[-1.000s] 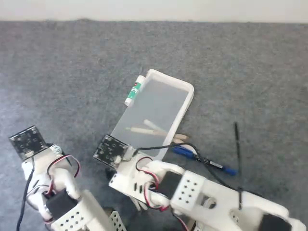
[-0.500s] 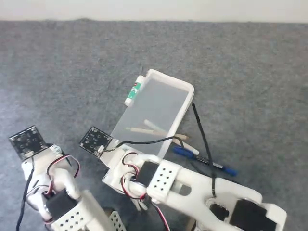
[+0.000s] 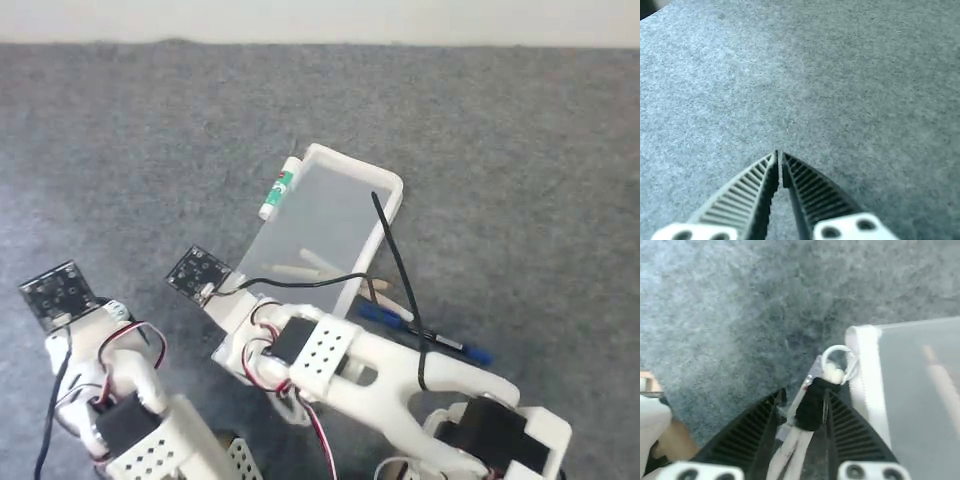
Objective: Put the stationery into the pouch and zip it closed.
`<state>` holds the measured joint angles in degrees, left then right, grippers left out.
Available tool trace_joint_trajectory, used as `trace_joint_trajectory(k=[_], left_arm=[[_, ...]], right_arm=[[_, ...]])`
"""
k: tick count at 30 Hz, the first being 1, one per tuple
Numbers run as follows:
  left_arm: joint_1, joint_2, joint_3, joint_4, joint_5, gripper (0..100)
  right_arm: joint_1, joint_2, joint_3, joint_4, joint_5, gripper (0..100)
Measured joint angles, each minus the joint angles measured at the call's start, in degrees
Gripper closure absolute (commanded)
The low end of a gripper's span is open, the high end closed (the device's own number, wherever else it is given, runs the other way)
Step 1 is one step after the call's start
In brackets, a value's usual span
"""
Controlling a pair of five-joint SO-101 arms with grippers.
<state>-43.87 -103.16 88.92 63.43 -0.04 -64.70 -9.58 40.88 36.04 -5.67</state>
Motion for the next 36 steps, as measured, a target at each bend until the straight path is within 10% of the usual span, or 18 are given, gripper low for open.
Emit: trace_joint_trajectory(k=[36], left_arm=[[0.00, 0.00, 0.00, 0.00, 0.00, 99]], right_arm=[[6.33, 6.95, -6.77, 9.76, 0.79, 99.2]])
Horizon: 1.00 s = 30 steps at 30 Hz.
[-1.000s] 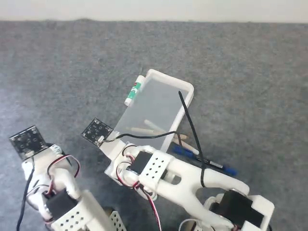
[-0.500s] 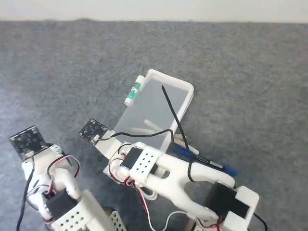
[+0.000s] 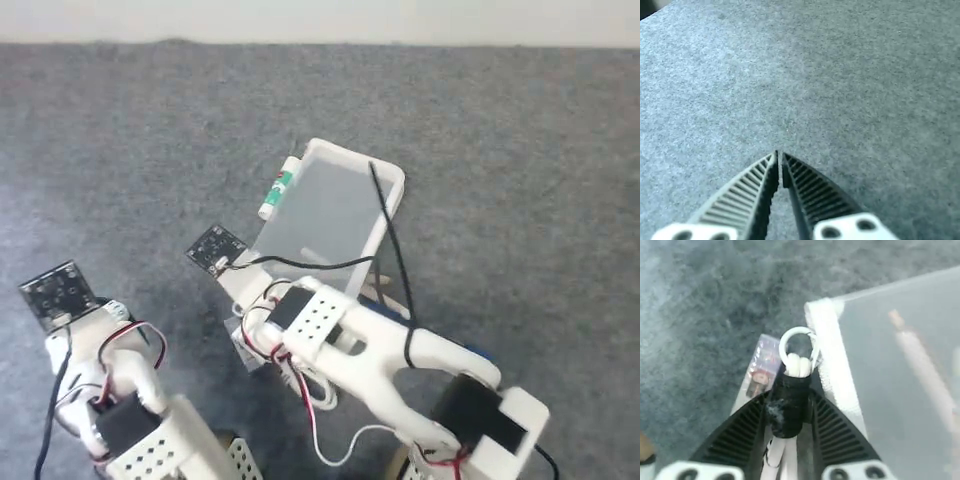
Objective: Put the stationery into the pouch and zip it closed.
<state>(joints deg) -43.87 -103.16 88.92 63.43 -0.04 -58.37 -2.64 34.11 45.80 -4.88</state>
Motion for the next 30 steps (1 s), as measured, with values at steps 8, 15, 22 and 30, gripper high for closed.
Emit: trace_joint_trajectory(k=[8, 15, 22, 30], left_arm=[[4.22, 0.00, 0.00, 0.00, 0.00, 94], [12.92, 0.00, 0.00, 0.00, 0.00, 78], [21.19, 0.00, 0.00, 0.00, -2.11, 77], [33.23, 0.00, -8.88, 0.00, -2.81, 78]], right_arm=[[2.90, -6.42, 0.00, 5.98, 0.70, 99.2], [5.54, -9.67, 0.00, 8.88, 3.69, 99.2], [9.41, -14.15, 0.26, 10.02, 5.89, 99.2], [12.75, -24.18, 5.19, 10.02, 6.07, 99.2]])
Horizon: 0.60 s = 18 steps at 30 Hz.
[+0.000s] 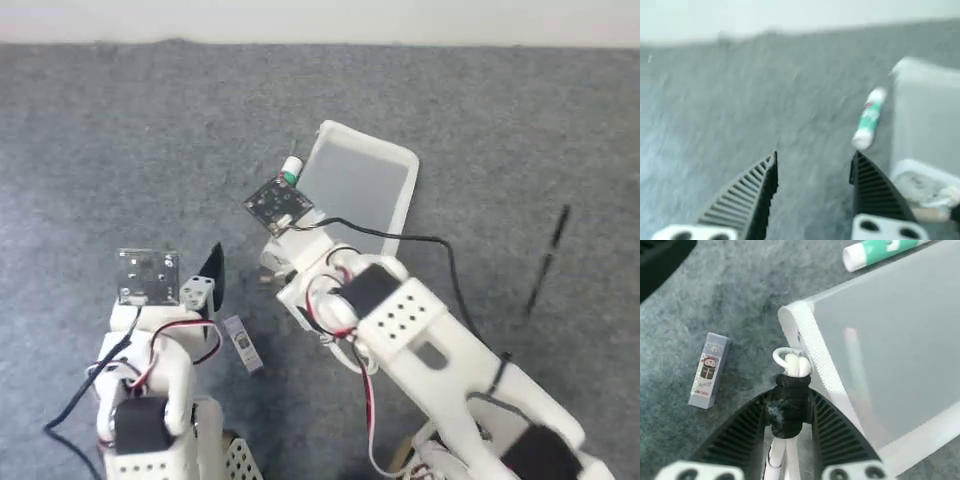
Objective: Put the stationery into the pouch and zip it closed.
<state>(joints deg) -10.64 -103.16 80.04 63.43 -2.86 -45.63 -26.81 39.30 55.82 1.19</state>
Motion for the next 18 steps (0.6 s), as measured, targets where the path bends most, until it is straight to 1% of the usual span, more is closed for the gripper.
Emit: trace_joint_trajectory(k=[2, 8, 12, 18], left_arm=[[2.11, 0.00, -0.97, 0.00, 0.88, 78], [6.77, 0.00, -1.23, 0.00, 8.26, 78], [8.53, 0.00, -1.23, 0.00, 8.79, 78], [13.10, 0.00, -1.14, 0.00, 8.79, 78]], right_arm=[[0.62, -2.20, 0.88, 0.00, 0.00, 99.2], [3.78, -7.03, 1.58, 0.00, 0.09, 99.2], [4.40, -10.20, 3.60, 0.53, 2.46, 99.2], [4.66, -16.26, 5.89, 0.53, 5.98, 99.2]])
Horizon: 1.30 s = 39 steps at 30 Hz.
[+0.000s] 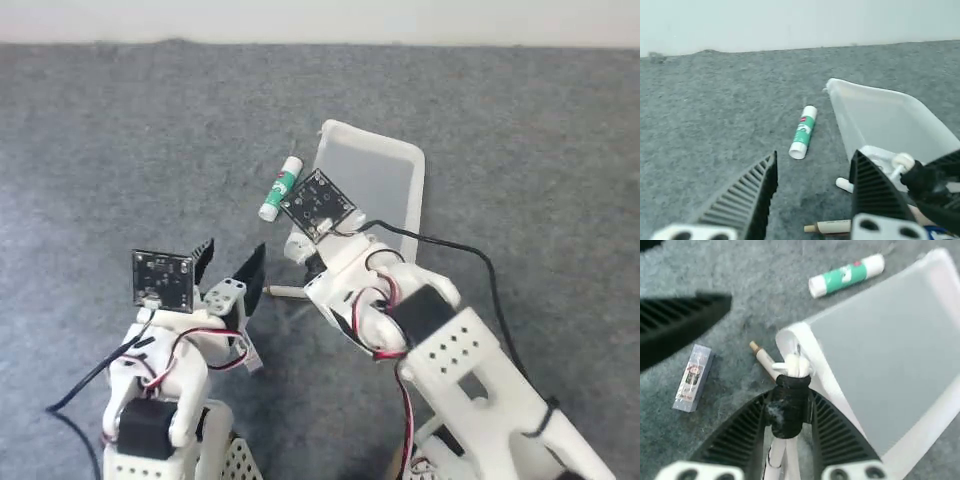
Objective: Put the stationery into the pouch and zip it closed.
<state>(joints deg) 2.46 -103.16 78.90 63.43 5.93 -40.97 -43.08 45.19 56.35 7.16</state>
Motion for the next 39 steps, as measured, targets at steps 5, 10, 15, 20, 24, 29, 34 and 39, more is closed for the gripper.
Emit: trace_joint_trajectory(k=[5, 10, 15, 20, 24, 29, 34, 39], left_arm=[[3.96, 0.00, 0.00, 0.53, -0.97, 78], [6.68, 0.00, 1.93, 1.23, -2.20, 78], [7.21, 0.00, 5.01, -0.18, -2.29, 82], [7.65, 0.00, 5.01, -0.44, -2.29, 82], [12.57, 0.00, 5.01, -0.44, -2.29, 82], [16.62, 0.00, 5.01, -0.44, -2.29, 82], [17.14, 0.00, 5.01, -0.53, -2.11, 82], [17.23, -0.09, 5.63, -1.05, -2.11, 82]], right_arm=[[0.00, -3.78, 1.67, 0.00, 2.29, 99.2], [0.00, -7.21, 2.55, 0.97, 3.34, 99.2], [-0.70, -12.22, 2.55, 4.75, 4.40, 99.2], [-1.32, -17.41, 5.01, 5.98, 4.57, 99.2], [-1.58, -20.57, 5.80, 5.98, 4.57, 99.2], [-1.76, -24.35, 6.68, 6.33, 4.57, 99.2], [-3.43, -29.36, 8.26, 7.82, 4.57, 99.2], [-5.45, -32.62, 8.62, 9.41, 4.57, 99.2]])
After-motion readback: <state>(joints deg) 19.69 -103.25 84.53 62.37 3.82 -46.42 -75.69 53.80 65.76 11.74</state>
